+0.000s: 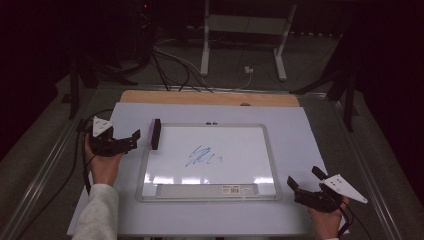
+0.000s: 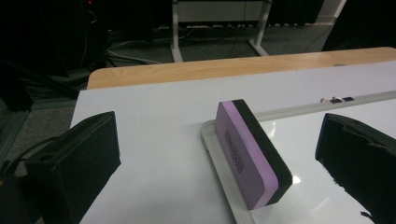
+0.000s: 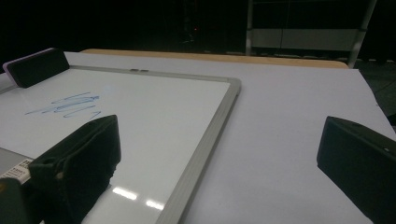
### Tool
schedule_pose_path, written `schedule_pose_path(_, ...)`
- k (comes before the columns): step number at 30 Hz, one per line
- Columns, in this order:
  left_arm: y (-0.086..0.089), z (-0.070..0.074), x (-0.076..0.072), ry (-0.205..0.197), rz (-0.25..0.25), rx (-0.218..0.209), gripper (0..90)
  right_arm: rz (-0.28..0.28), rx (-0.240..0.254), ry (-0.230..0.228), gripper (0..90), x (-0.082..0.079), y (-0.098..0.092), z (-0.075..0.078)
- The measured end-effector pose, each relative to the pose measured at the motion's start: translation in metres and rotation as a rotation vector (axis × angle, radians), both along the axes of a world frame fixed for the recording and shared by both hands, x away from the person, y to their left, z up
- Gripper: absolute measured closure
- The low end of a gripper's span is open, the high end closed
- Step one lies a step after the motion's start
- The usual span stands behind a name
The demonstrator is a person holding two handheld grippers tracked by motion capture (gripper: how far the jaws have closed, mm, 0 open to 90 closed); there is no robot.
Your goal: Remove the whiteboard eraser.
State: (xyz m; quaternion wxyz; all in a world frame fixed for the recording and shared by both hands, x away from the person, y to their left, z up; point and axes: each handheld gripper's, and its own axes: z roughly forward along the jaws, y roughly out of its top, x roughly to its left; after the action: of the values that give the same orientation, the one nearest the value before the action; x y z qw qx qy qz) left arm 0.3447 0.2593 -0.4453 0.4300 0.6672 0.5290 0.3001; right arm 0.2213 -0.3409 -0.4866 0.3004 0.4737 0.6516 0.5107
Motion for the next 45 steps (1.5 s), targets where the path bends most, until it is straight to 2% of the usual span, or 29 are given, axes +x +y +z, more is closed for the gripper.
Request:
schedule_pose_path(16,-0.005,-0.01,0.02,0.021,-0.004,0.017,1.0,0.003,0.007,0.002,0.2,0.001,0.001,0.0)
schedule_pose_path(21,-0.005,-0.016,0.027,0.036,0.005,0.01,1.0,0.004,0.01,0.005,0.2,0.001,0.001,-0.001)
schedule_pose_path(28,-0.008,-0.023,0.036,0.064,0.005,0.024,1.0,0.006,0.01,0.006,0.2,0.001,0.001,-0.001)
schedule_pose_path(38,-0.013,-0.026,0.046,0.092,0.012,0.038,1.0,0.006,0.013,0.008,0.2,0.002,0.0,-0.001)
schedule_pose_path(45,-0.018,-0.032,0.051,0.117,0.019,0.029,1.0,0.006,0.013,0.008,0.2,0.002,0.0,-0.001)
